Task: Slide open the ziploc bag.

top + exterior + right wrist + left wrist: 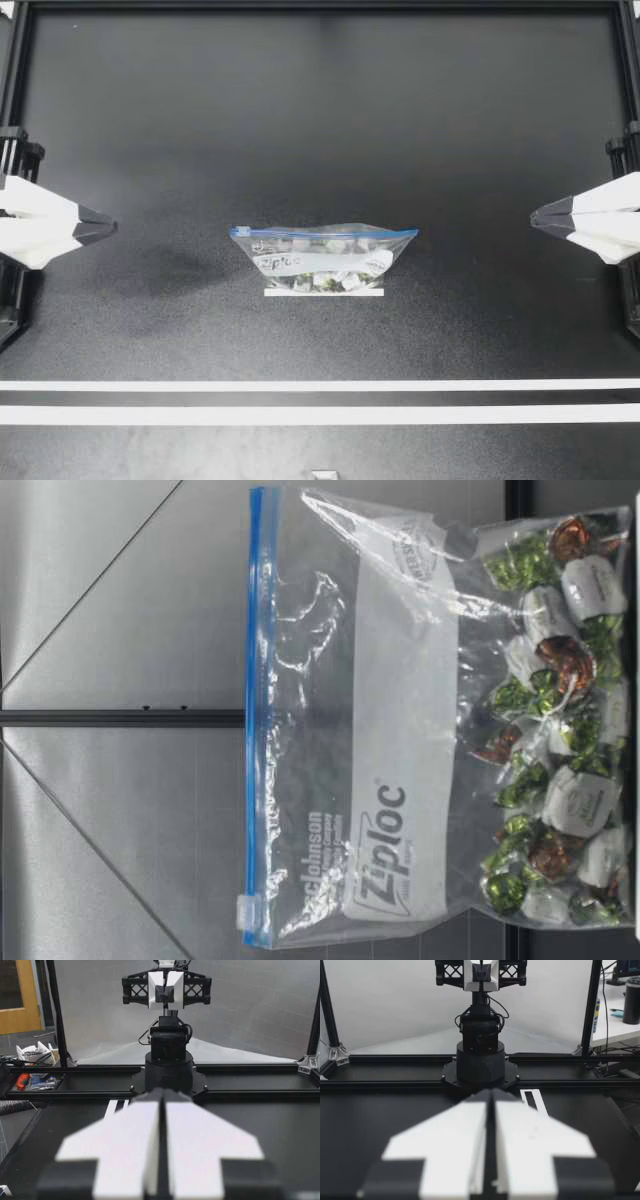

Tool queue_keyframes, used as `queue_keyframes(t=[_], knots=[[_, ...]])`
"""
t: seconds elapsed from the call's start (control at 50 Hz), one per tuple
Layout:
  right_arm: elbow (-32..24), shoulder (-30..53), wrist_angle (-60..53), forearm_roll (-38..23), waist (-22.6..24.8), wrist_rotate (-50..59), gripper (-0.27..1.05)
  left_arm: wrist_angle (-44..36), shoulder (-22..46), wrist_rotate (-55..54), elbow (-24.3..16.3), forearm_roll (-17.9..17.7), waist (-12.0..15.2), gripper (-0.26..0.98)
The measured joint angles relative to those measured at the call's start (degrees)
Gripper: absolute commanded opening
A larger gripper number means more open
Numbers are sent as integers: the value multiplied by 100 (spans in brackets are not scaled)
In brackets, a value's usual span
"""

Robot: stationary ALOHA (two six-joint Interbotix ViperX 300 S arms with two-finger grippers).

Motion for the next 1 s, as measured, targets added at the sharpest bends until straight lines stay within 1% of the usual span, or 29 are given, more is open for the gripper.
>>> queue_keyframes(t=[0.06, 0.2, 0.34, 0.44, 0.5, 0.6, 0.68, 0.76, 0.92, 1.0], knots=[[18, 0, 0, -9, 0, 0, -15, 0, 26, -18, 0, 0, 0, -17], [88, -9, 0, -9, 0, -26, -16, 26, 202, -26, 18, 0, 9, -17], [88, 132, -88, -9, -18, -53, -16, 26, 483, 53, 202, -9, 26, -17], [18, 422, -264, -9, -53, -53, -16, 26, 835, 35, 343, -18, 123, -17], [-79, 677, -404, 0, -97, -53, -16, -9, 1099, -26, 396, -105, 246, -16], [-308, 1072, -536, -9, -264, -44, -16, -141, 1608, -26, 413, -483, 413, -13], [-510, 1380, -580, -9, -387, -44, -16, -246, 1978, -9, 413, -668, 439, -8], [-729, 1705, -598, -9, -466, -35, -15, -308, 2338, -9, 404, -712, 448, 2], [-1160, 2285, -606, -9, -571, -53, -15, -334, 2927, -18, 211, -721, 439, 33], [-1371, 2584, -606, -9, -624, -70, -15, -369, 3111, -9, 79, -721, 439, 43]])
